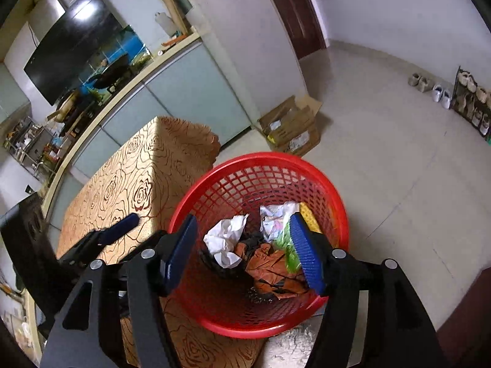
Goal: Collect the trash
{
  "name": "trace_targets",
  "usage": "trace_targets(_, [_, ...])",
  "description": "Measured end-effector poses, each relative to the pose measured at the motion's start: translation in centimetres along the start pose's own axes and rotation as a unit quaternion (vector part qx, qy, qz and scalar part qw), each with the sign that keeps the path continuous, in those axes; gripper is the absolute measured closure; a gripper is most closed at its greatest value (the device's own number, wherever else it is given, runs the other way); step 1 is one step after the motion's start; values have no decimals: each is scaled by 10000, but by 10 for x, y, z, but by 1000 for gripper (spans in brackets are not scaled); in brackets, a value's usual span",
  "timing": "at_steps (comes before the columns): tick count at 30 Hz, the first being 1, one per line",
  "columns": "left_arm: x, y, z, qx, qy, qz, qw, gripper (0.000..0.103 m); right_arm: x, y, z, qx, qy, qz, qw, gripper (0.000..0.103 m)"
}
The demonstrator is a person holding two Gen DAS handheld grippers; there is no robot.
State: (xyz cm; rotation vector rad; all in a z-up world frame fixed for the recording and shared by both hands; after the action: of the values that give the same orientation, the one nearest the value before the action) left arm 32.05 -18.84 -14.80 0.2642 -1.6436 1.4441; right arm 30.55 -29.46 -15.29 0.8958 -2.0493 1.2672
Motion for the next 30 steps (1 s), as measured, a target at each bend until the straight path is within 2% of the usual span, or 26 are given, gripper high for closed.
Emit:
trace_targets(4, [28, -4, -10, -42, -290, 273, 9992, 25, 16, 3, -6, 182, 267, 249, 9992, 29])
trace_targets(6, [47, -5, -16, -70, -527, 447, 9976, 22, 29, 5, -14, 302, 416, 454, 9976, 19])
trace_targets(11, [95, -3, -26, 25, -837, 819, 9931, 14, 59, 15, -40, 619, 593, 852, 9927, 9])
trace_targets(18, [160, 16, -43, 145, -1415, 1147, 9832, 11, 95, 42, -74, 932, 761, 1110, 9865, 7])
trace_targets(24, [195, 41, -54, 388, -1564, 1204, 9796, 9, 109, 70, -90, 1028, 804, 1140, 9849, 7])
trace_targets(30, [220, 61, -57, 424, -1685, 1346, 9756, 9, 125, 92, -107, 1137, 807, 1272, 9820, 7])
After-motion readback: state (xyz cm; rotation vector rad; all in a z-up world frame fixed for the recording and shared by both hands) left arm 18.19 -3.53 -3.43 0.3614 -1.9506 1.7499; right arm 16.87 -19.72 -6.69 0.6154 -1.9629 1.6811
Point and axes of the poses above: each gripper's, at about its wrist camera, not at the fingertips, and x roughly against the way its jaws point, z to its right, y to its underside, the point moved 10 cm from there along -x, roughly the way its jaws point, and after that the axes turned 3 degrees about -z, right-handed, at the moved point
